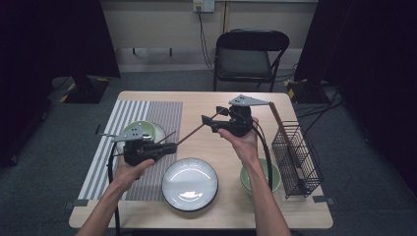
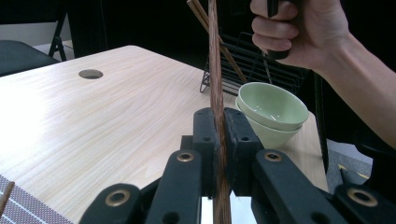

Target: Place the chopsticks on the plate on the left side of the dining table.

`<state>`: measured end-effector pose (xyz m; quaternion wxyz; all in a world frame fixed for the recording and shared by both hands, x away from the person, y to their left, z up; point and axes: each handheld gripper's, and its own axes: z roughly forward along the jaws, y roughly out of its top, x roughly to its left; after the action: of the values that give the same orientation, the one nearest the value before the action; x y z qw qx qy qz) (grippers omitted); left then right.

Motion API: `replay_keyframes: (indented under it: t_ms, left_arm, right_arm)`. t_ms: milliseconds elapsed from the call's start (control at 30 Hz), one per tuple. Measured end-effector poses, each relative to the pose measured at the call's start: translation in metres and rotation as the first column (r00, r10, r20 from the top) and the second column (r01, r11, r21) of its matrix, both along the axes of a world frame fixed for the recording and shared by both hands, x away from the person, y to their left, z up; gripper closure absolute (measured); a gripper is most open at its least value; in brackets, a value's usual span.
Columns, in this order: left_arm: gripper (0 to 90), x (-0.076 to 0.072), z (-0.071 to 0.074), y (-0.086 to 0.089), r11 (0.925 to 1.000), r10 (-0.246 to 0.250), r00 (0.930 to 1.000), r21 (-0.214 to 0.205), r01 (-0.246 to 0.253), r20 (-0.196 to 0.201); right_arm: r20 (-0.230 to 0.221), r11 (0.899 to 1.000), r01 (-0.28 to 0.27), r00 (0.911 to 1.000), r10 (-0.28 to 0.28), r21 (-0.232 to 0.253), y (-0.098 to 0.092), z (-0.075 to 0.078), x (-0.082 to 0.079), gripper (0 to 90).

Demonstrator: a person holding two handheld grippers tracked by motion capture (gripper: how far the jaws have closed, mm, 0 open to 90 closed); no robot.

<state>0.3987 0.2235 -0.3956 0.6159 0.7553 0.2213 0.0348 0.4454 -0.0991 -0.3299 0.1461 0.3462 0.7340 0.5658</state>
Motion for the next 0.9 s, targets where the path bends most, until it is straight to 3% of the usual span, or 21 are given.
replay_keyframes:
  t_ms: [900]
  left_arm:
    - [84.3,0.0,0.001,0.004,1.0,0.009,1.0,0.002,-0.009,-0.001]
  right_arm:
    - [-0.024,0.999,0.033,0.9991,-0.033,-0.013,-0.01,-0.016,0.002,29.3]
